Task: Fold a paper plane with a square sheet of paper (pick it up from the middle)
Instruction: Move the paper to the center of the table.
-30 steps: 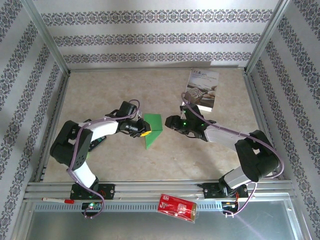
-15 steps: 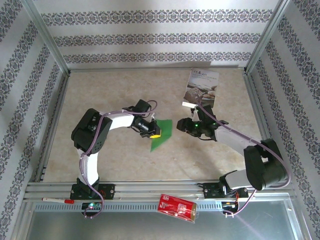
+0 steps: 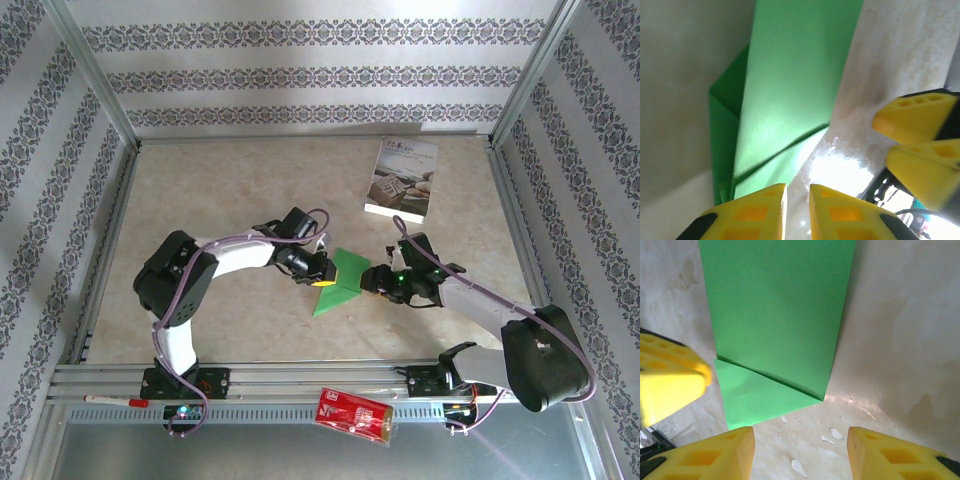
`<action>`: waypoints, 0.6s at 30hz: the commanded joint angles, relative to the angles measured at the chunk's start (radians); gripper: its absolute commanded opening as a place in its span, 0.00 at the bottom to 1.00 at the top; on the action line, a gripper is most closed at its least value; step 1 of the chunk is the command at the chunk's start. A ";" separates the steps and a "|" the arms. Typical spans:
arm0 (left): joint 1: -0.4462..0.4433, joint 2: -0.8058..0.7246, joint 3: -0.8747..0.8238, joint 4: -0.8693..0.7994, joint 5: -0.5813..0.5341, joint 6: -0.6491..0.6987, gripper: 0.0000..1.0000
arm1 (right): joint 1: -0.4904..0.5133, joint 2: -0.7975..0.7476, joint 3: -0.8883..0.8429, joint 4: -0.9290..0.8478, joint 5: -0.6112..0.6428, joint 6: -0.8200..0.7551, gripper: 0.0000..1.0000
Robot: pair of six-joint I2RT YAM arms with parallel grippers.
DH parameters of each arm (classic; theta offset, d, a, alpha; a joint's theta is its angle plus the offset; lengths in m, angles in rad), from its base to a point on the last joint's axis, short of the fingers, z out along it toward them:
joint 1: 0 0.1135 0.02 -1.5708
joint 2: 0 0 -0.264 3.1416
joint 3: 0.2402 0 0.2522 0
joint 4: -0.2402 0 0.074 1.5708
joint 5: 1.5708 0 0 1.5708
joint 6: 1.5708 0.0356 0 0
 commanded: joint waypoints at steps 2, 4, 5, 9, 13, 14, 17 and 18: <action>0.001 0.009 -0.024 0.077 -0.005 -0.066 0.15 | 0.035 0.034 -0.001 0.054 -0.006 0.050 0.52; 0.001 0.035 -0.013 0.069 -0.011 -0.061 0.12 | 0.044 0.055 0.000 0.079 0.001 0.065 0.52; 0.003 0.046 -0.007 0.061 -0.018 -0.056 0.11 | 0.044 0.062 -0.002 0.087 0.007 0.071 0.51; 0.012 0.088 -0.007 0.052 -0.024 -0.035 0.08 | 0.045 0.099 -0.009 0.118 0.015 0.080 0.51; 0.019 0.126 -0.033 0.095 0.014 -0.047 0.07 | 0.046 0.127 -0.021 0.177 -0.015 0.087 0.51; 0.022 0.128 -0.046 0.120 0.025 -0.060 0.06 | 0.046 0.134 -0.021 0.190 -0.025 0.089 0.51; 0.027 0.132 -0.069 0.156 0.044 -0.075 0.06 | 0.048 0.150 -0.021 0.219 -0.040 0.098 0.51; 0.027 0.132 -0.071 0.158 0.045 -0.072 0.06 | 0.048 0.155 -0.021 0.229 -0.045 0.103 0.50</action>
